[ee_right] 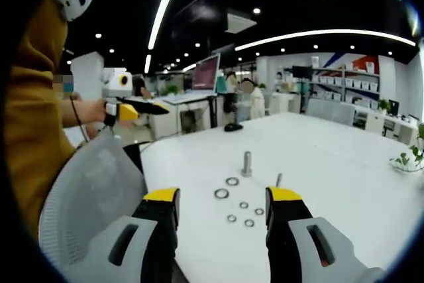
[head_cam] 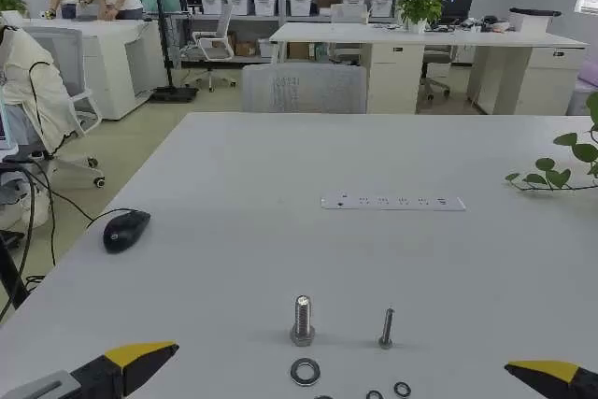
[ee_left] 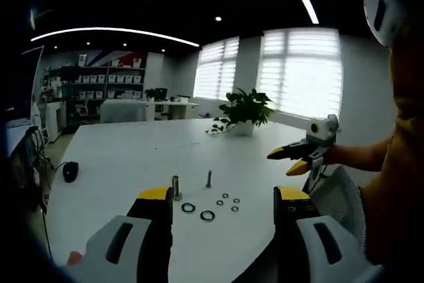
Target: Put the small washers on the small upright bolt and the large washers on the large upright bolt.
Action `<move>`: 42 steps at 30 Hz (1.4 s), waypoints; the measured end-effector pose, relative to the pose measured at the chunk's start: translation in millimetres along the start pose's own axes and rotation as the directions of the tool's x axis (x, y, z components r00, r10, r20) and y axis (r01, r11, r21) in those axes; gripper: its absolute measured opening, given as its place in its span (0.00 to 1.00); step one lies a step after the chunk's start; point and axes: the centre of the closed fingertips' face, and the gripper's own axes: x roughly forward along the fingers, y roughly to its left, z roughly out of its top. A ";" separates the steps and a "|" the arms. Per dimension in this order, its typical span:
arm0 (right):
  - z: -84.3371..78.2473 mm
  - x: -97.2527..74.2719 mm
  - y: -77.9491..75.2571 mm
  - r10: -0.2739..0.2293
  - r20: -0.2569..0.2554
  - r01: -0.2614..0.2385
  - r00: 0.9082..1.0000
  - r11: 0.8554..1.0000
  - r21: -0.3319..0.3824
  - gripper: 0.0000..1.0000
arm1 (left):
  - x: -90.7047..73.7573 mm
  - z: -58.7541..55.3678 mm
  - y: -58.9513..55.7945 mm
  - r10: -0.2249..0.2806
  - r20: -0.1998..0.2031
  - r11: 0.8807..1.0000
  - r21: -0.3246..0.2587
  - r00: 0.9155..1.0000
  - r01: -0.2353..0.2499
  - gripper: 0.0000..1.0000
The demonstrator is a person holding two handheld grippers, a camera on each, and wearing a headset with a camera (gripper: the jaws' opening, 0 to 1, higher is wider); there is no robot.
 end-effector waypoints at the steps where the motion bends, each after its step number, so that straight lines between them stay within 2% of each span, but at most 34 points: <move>1: -0.4 -0.3 0.1 0.000 -0.002 0.000 1.000 1.000 -0.001 0.54 | 0.2 0.0 0.0 0.000 0.000 1.000 0.000 1.000 0.000 0.61; 14: -5.0 -1.7 0.6 0.003 -0.013 -0.003 1.000 1.000 0.000 0.53 | 3.0 -3.6 -2.1 -0.004 -0.010 1.000 -0.002 1.000 0.004 0.61; 22: -7.3 -1.0 -1.4 0.003 -0.012 -0.003 1.000 1.000 -0.001 0.53 | 2.5 -2.1 -2.1 -0.002 -0.007 1.000 0.001 1.000 0.002 0.61; 28: -9.4 -1.0 -1.2 0.008 -0.018 -0.008 1.000 1.000 -0.002 0.53 | 2.7 -6.0 -2.8 -0.001 -0.016 1.000 -0.004 1.000 0.001 0.61; 42: -10.2 0.5 -3.0 0.012 -0.021 -0.012 1.000 1.000 -0.004 0.53 | 3.6 -5.2 -3.0 0.001 -0.016 1.000 -0.003 1.000 -0.001 0.60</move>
